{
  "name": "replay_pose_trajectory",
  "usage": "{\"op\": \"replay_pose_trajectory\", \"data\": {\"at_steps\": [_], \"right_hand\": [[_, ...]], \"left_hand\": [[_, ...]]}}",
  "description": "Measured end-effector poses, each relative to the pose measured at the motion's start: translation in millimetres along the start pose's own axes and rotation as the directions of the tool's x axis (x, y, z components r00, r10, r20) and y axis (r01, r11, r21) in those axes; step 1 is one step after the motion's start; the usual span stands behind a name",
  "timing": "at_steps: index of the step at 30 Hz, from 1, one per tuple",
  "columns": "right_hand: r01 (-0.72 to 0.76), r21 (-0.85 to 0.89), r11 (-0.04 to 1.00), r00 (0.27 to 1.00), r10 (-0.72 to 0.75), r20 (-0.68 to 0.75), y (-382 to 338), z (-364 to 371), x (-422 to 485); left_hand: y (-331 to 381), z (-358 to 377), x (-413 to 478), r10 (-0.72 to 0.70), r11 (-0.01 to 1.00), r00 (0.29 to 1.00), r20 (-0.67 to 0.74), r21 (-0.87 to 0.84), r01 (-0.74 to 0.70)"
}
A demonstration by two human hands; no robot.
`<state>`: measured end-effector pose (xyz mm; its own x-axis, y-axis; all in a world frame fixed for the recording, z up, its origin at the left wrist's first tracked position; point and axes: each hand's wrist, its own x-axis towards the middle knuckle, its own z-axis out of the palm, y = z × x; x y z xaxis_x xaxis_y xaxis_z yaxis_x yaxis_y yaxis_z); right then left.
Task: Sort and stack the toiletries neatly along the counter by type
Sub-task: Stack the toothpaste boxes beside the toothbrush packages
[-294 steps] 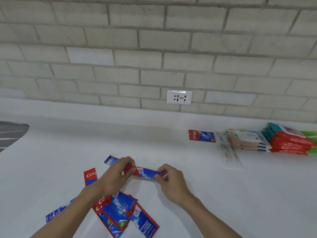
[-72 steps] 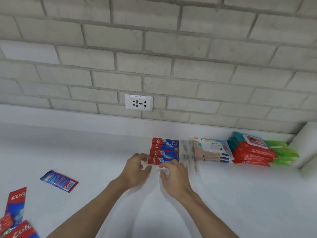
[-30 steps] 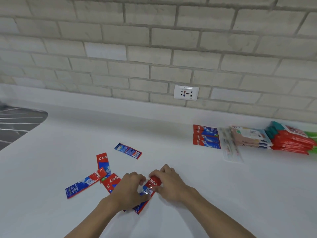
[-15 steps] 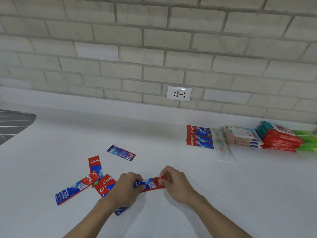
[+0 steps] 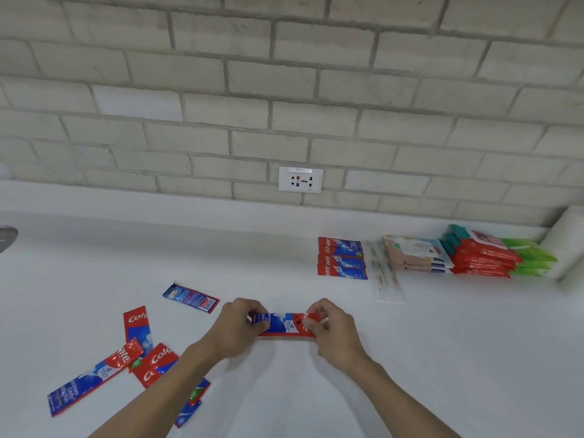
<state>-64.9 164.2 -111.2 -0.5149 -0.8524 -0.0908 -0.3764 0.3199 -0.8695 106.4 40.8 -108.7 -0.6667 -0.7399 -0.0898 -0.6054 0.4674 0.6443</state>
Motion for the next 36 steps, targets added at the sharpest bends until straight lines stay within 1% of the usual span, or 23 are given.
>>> {"op": "replay_pose_trajectory", "data": {"at_steps": [2,6,10,13,16,19,26,27,29,32,36], "right_hand": [[0.001,0.012,1.000,0.999,-0.001,-0.039,4.4,-10.6,5.0],[-0.004,-0.018,1.000,0.994,0.002,-0.111,10.7,-33.5,16.4],[0.016,-0.027,1.000,0.983,-0.020,-0.182,16.9,-53.3,29.3],[0.034,-0.056,0.998,0.981,-0.044,-0.187,27.8,-63.4,40.0],[0.063,-0.142,0.988,0.980,-0.088,-0.180,40.4,-71.8,53.0],[0.086,-0.237,0.968,0.974,-0.132,-0.183,52.7,-79.2,67.8],[0.161,-0.334,0.929,0.966,-0.217,-0.139,69.1,-89.9,87.9],[0.163,-0.374,0.913,0.963,-0.231,-0.142,70.3,-91.4,91.4],[0.181,-0.421,0.889,0.963,-0.247,-0.108,71.4,-94.3,95.8],[0.235,-0.493,0.838,0.960,-0.279,-0.016,72.6,-95.4,100.7],[0.260,-0.554,0.791,0.961,-0.269,0.067,77.7,-94.7,105.3]], "left_hand": [[6.7,6.5,9.5,-0.033,0.995,0.999,0.002,-0.095,0.033],[19.6,19.3,27.6,-0.095,0.960,0.995,0.004,-0.264,0.093],[36.3,26.8,44.5,-0.144,0.922,0.987,-0.067,-0.373,0.109],[46.3,34.4,56.9,-0.198,0.885,0.976,-0.087,-0.443,0.140],[53.7,44.6,68.9,-0.231,0.861,0.966,-0.114,-0.486,0.148],[60.1,53.8,81.3,-0.252,0.865,0.958,-0.134,-0.475,0.161],[70.6,70.8,105.8,-0.237,0.892,0.959,-0.153,-0.425,0.152],[71.6,73.0,109.5,-0.237,0.898,0.959,-0.156,-0.411,0.156],[74.9,76.1,115.4,-0.237,0.906,0.960,-0.151,-0.390,0.162],[78.9,81.2,124.4,-0.223,0.927,0.964,-0.146,-0.336,0.164],[84.3,84.6,133.5,-0.196,0.959,0.973,-0.121,-0.231,0.164]]}}
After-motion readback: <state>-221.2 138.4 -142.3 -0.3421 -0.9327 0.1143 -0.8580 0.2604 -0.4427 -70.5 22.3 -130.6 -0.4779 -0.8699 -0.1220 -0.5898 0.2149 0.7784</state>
